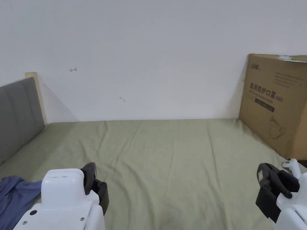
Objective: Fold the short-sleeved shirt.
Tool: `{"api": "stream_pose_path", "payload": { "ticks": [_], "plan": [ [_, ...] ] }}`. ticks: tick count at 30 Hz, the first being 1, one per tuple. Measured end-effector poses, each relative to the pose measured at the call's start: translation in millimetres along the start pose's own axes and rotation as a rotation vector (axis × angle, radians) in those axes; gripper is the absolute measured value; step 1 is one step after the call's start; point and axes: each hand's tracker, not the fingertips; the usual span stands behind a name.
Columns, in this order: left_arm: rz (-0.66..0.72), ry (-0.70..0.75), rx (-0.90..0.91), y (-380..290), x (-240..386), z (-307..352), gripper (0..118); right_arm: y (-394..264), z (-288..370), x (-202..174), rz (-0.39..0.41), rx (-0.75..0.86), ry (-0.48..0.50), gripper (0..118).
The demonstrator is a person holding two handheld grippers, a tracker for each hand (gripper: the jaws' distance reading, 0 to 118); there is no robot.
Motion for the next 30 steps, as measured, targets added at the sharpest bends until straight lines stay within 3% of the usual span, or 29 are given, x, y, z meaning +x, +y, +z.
{"api": "stream_pose_path", "payload": {
  "ticks": [5,10,16,22,24,28,30],
  "plan": [
    [-0.016,0.105,-0.003,1.3,-42.2,11.5,0,-8.9,-16.2,-27.7,0.059,-0.037,0.065,4],
    [-0.042,0.337,0.012,4.5,-114.5,51.6,0,-25.3,-47.1,-85.2,0.017,-0.12,0.246,4],
    [-0.001,0.482,-0.028,5.7,-167.9,85.2,0,-35.1,-58.3,-161.7,0.065,-0.153,0.476,4],
    [0.068,0.426,-0.06,12.5,-196.4,55.6,0,-38.6,-67.1,-171.2,0.073,-0.162,0.537,4],
    [0.107,0.335,-0.114,18.9,-220.6,23.2,0,-41.3,-73.4,-164.3,0.069,-0.193,0.542,4],
    [0.294,0.113,-0.526,-6.6,-289.8,-86.6,0,-54.1,-86.2,-142.3,0.063,-0.292,0.51,4],
    [0.338,0.131,-0.742,-44.7,-318.8,-141.7,5,-64.2,-93.6,-129.1,0.078,-0.352,0.479,4]
  ]
}}
